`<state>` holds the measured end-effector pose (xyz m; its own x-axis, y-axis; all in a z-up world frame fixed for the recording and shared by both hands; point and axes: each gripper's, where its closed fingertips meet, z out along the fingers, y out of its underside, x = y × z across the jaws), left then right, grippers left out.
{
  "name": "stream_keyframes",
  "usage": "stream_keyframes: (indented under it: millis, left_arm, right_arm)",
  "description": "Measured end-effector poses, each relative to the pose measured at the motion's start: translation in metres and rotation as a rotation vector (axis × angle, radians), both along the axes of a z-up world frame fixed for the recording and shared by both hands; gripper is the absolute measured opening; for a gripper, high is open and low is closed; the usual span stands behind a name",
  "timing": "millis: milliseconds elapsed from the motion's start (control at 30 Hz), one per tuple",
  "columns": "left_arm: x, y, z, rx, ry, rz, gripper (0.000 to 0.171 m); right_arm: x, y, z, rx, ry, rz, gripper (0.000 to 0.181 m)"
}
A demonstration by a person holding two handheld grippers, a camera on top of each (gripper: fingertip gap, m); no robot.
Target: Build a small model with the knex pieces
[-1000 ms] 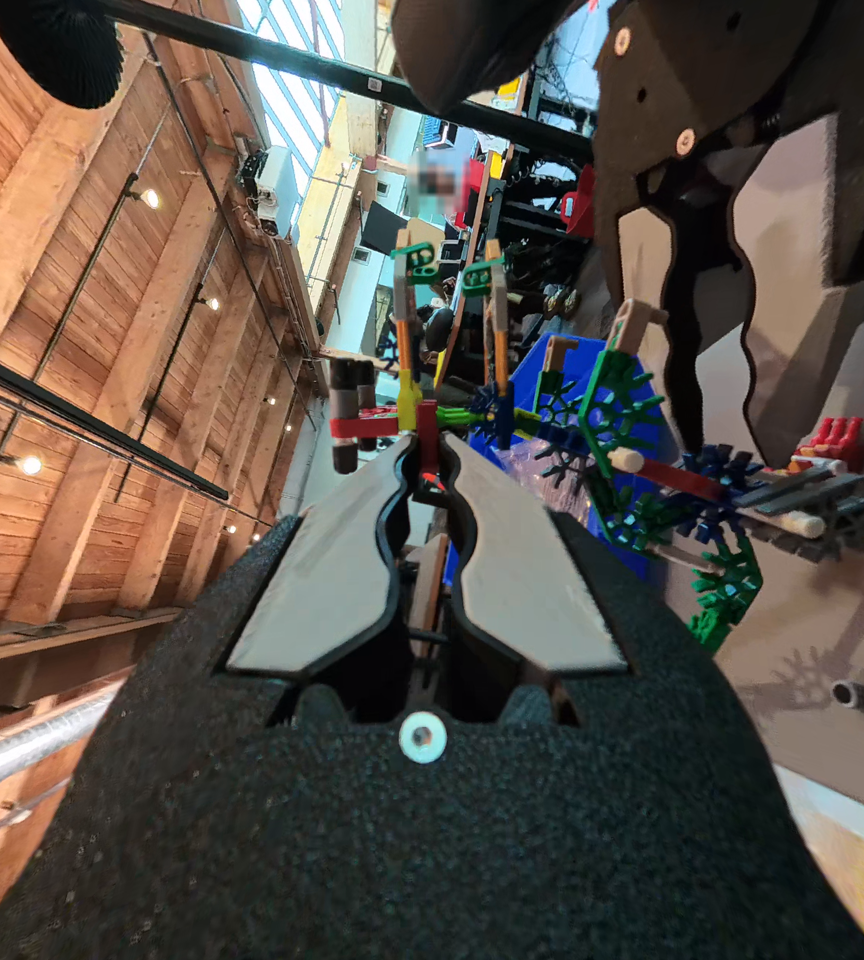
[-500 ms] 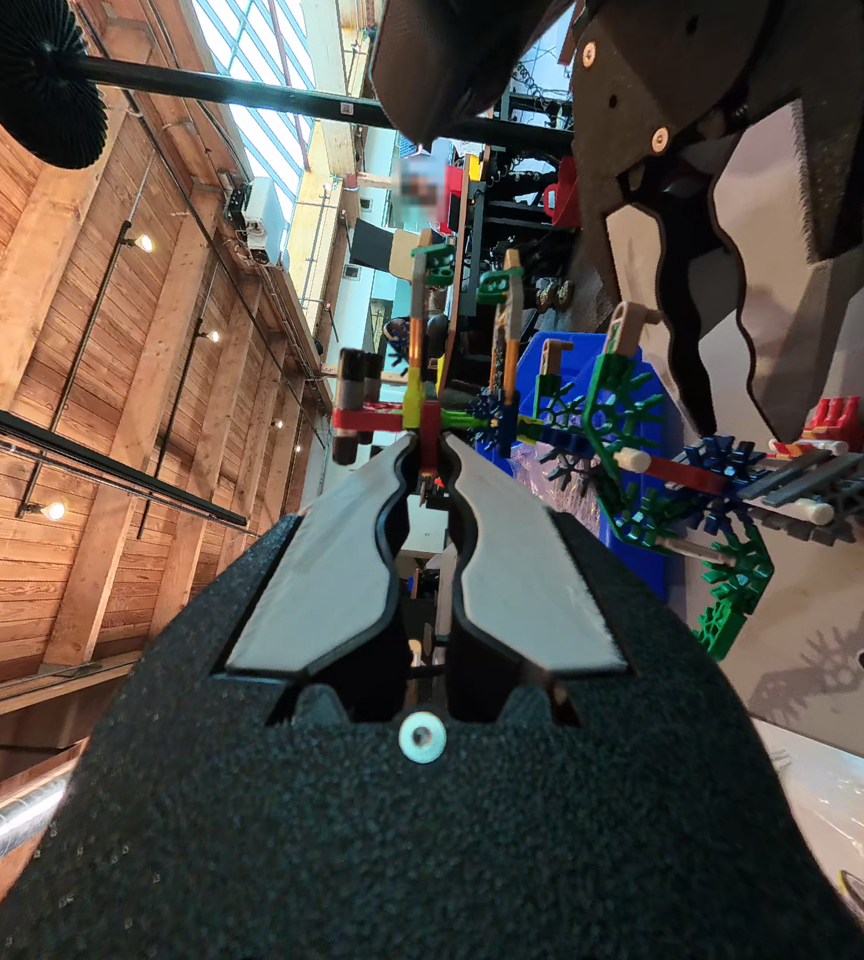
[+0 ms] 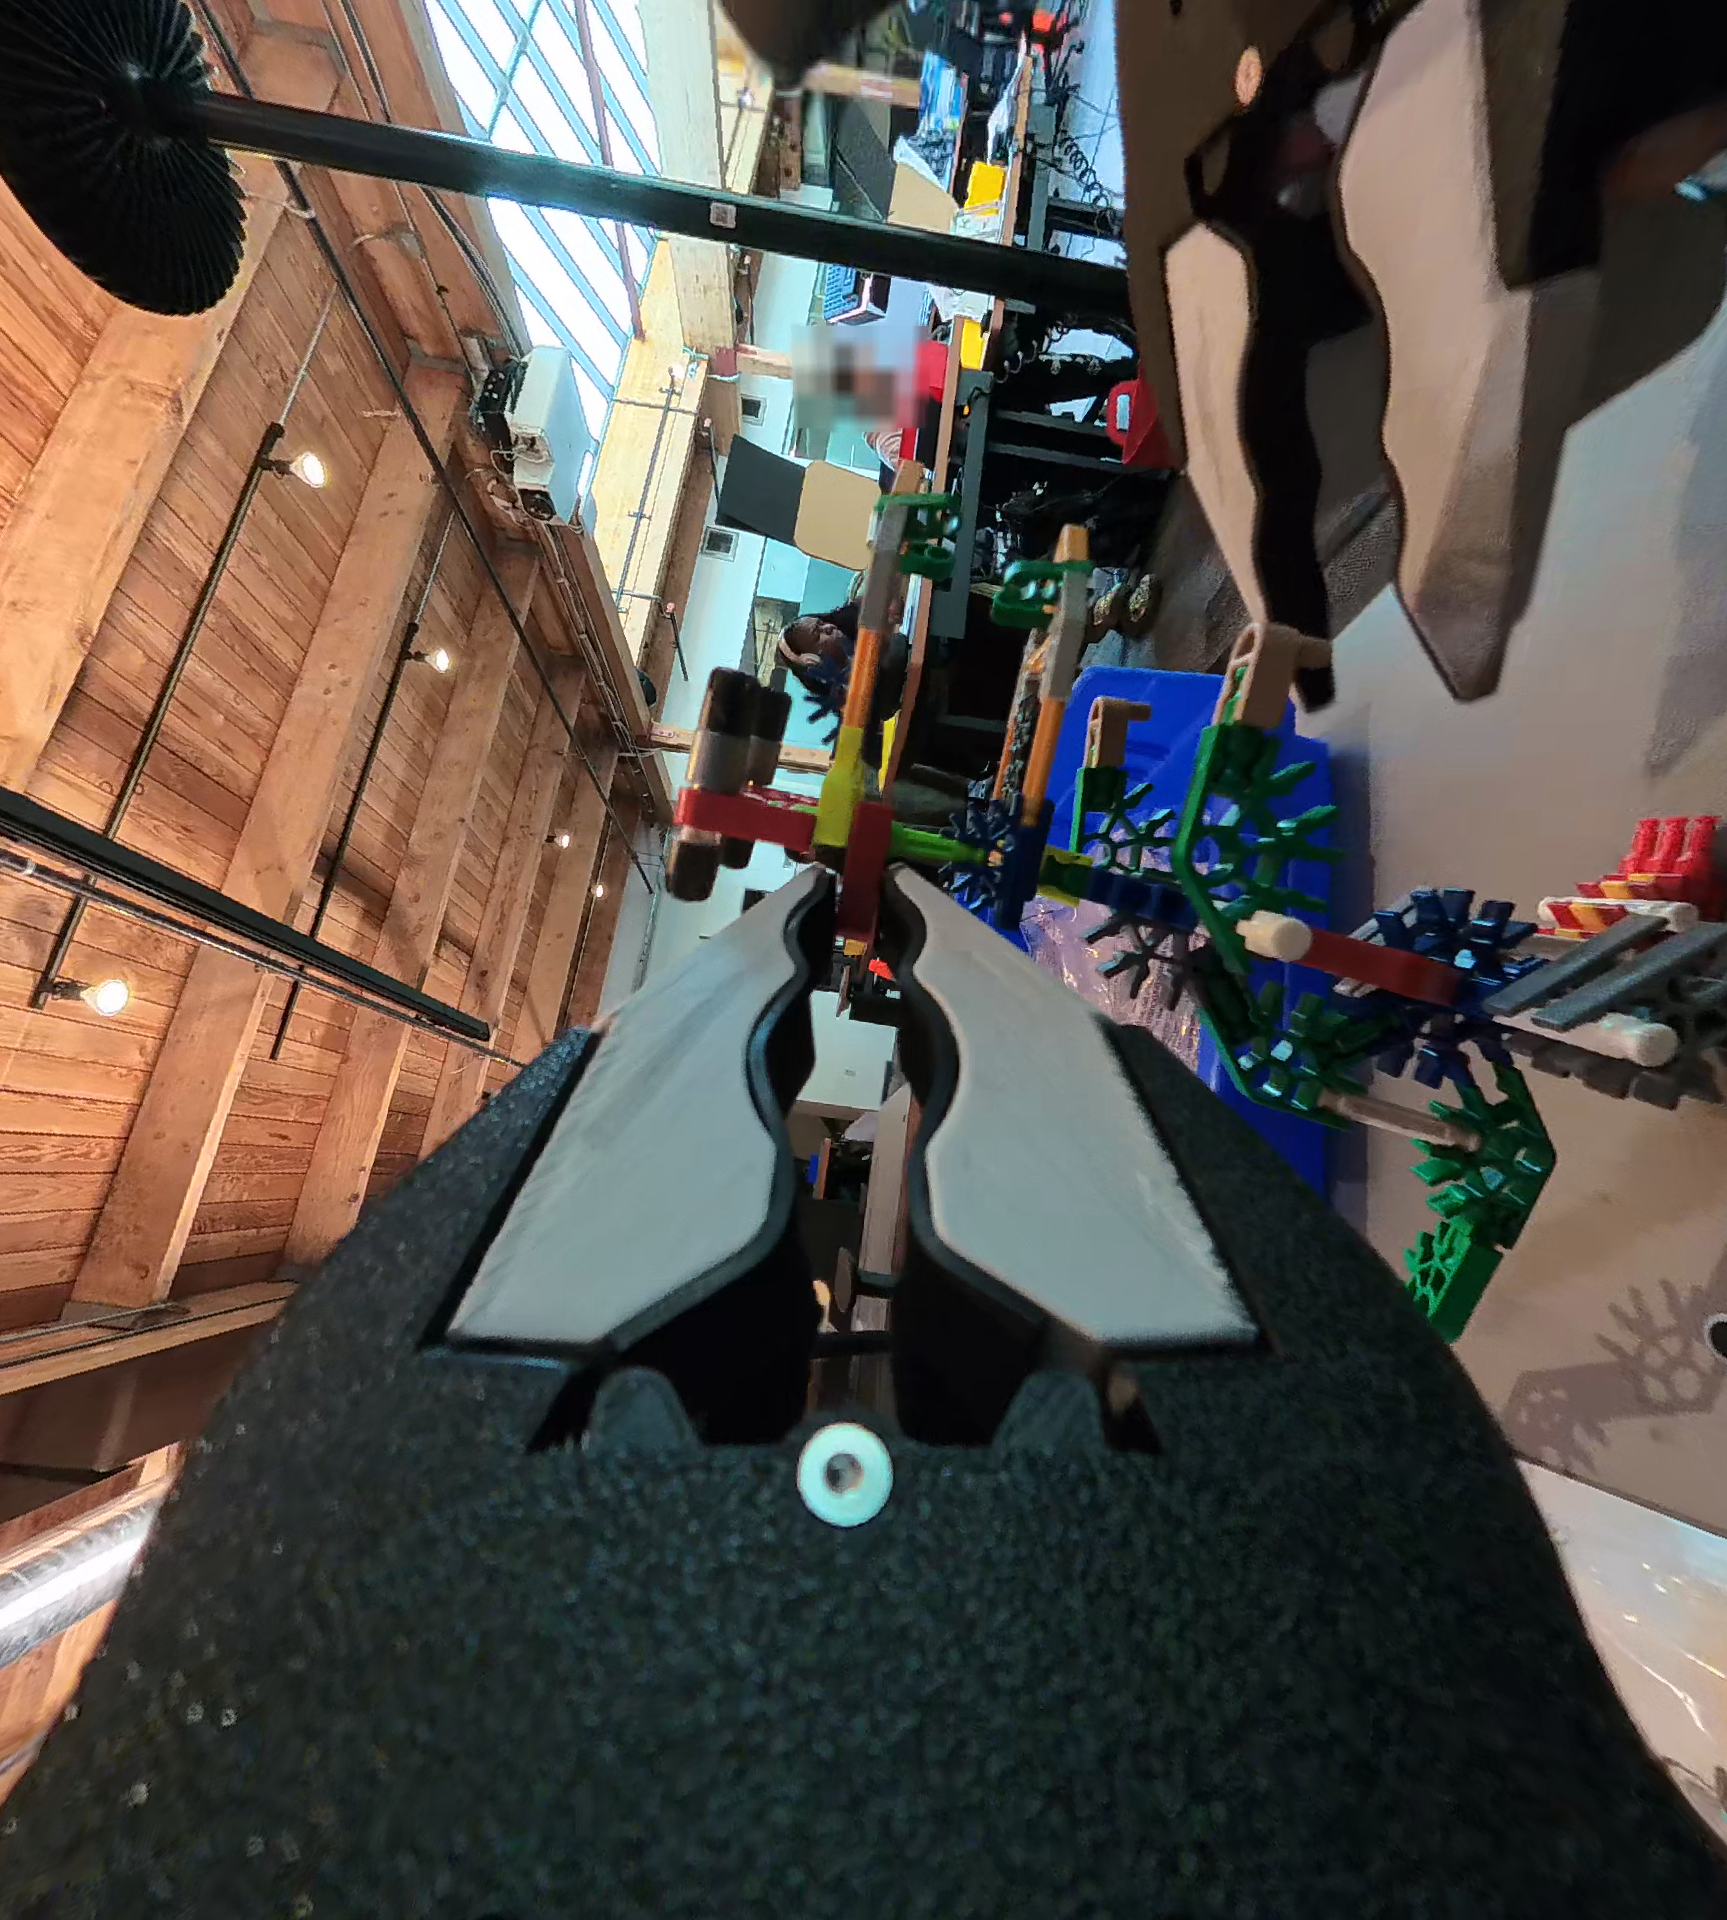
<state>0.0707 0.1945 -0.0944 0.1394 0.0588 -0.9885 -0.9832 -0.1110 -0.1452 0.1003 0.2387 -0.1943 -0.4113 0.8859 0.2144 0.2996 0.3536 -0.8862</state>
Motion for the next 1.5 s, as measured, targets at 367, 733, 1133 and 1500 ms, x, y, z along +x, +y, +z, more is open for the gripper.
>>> stream_keyframes:
  millis: [367, 733, 1133, 1500]
  left_arm:
    - [0.002, 0.002, 0.000, 0.017, -0.043, -0.009, 0.005]
    - [-0.010, -0.009, 0.004, 0.039, -0.253, -0.022, 0.019]
    - [-0.049, -0.041, -0.095, -0.616, -0.770, 0.066, 0.022]
    - [-0.083, -0.045, -0.149, -0.739, -0.500, 0.226, 0.022]
  right_arm:
    - [0.006, -0.031, 0.090, -0.226, 0.196, 0.079, 0.060]
    - [-0.010, -0.032, 0.101, -0.148, 0.176, 0.026, 0.043]
    - [-0.017, -0.034, 0.102, -0.102, 0.110, 0.051, 0.043]
    - [-0.016, -0.037, 0.103, -0.065, 0.116, 0.063, 0.043]
